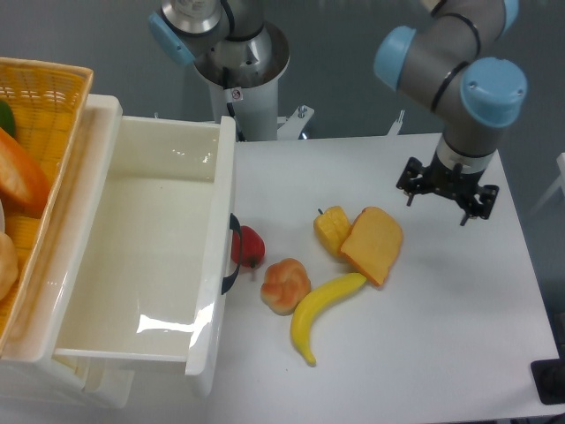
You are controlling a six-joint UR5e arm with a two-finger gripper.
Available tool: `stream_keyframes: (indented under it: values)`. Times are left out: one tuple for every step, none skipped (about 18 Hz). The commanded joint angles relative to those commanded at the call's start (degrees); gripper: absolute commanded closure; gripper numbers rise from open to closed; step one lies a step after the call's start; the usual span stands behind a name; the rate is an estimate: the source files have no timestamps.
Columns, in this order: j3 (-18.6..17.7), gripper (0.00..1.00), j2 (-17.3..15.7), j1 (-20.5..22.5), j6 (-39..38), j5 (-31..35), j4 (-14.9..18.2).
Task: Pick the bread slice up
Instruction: 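Move the gripper over the yellow bread slice and lower it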
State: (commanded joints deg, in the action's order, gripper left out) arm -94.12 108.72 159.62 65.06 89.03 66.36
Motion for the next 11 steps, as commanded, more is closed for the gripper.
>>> stream_keyframes:
  values:
    - [-0.62,0.00,0.00,-0.62,-2.28,0.00,-0.09]
    - [-0.80,0.00,0.00,-1.41,-4.91,0.09,-0.09]
    - [-0.80,0.00,0.17,-2.11,-10.42,0.26,-0.09]
    - [-0.89,0.00,0.26,-2.38,-13.52,0.26,-0.09]
    - [-1.15,0.00,0.18,-2.55,-15.21,0.18,0.00]
    - [-1.41,0.00,0.17,-3.08,-15.75,0.17,0.09]
    - [-1.68,0.00,0.17,-3.61,-15.92,0.26,0.09]
    - [-2.03,0.00,0.09,-3.96,-16.71,0.26,0.17]
    - [-2.55,0.00,0.09,-4.66,-18.89,0.18,0.18]
    - [-2.64,0.00,0.17,-5.62,-21.70,0.17,0.18]
    - [-2.65,0.00,0.35,-6.68,-23.99,0.26,0.09]
